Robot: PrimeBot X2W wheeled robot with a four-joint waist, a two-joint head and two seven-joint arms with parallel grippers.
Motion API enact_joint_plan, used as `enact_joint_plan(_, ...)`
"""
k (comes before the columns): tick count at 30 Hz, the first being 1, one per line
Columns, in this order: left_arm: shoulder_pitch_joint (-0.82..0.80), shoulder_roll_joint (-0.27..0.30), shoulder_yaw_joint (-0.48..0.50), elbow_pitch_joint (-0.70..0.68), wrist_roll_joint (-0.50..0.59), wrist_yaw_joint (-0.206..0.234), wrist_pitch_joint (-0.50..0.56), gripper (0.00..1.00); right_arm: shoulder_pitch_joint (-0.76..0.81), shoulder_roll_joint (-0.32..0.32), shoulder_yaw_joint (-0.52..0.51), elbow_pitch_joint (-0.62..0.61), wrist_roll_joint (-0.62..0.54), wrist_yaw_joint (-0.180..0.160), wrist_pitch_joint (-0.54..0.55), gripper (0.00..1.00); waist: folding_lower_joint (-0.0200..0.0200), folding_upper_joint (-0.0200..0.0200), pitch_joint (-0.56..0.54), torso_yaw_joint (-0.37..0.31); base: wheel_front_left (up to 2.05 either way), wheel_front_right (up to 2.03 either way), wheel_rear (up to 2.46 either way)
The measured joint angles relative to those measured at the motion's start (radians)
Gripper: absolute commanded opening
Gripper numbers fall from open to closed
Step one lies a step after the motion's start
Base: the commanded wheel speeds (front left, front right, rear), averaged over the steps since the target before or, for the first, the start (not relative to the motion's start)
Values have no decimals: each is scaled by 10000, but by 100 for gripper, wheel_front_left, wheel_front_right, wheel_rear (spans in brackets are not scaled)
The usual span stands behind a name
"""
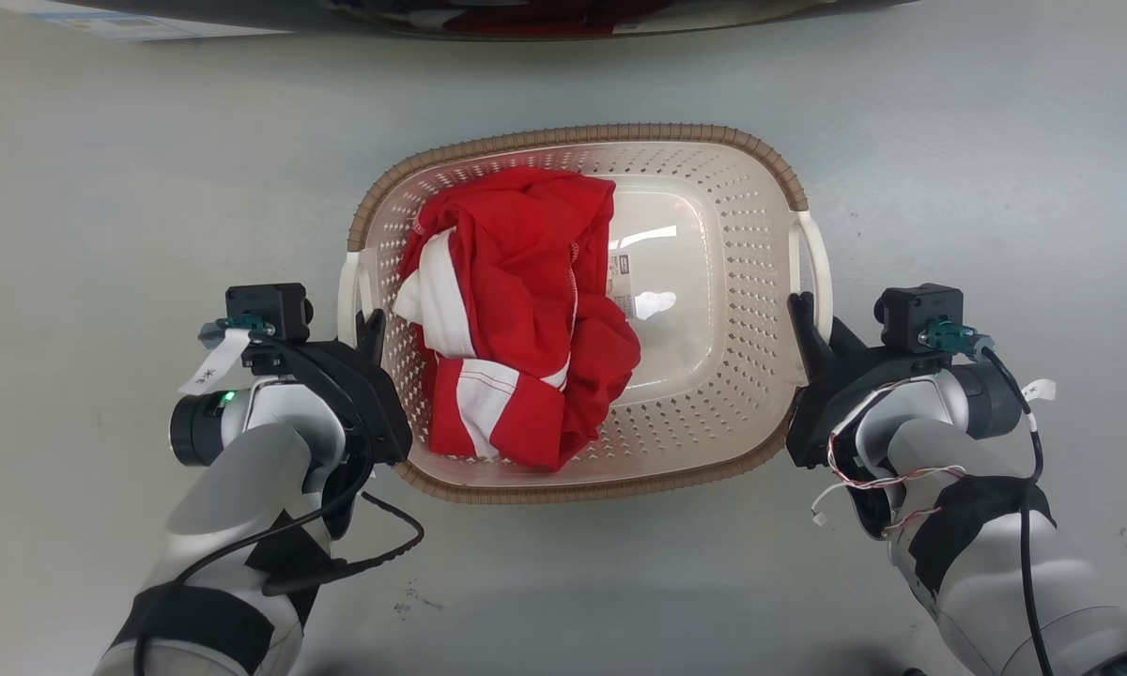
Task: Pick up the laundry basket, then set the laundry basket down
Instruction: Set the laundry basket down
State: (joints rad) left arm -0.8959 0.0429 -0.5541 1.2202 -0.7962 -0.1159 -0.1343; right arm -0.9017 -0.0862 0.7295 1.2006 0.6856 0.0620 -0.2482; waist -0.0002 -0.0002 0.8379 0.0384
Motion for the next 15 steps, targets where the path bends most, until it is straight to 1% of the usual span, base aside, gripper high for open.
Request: enact_joint_plan(15, -147, -59, -100, 255, 0, -71, -10, 0, -9, 56, -29, 161, 17, 86, -6, 0, 3, 2, -106, -21, 0, 0, 0)
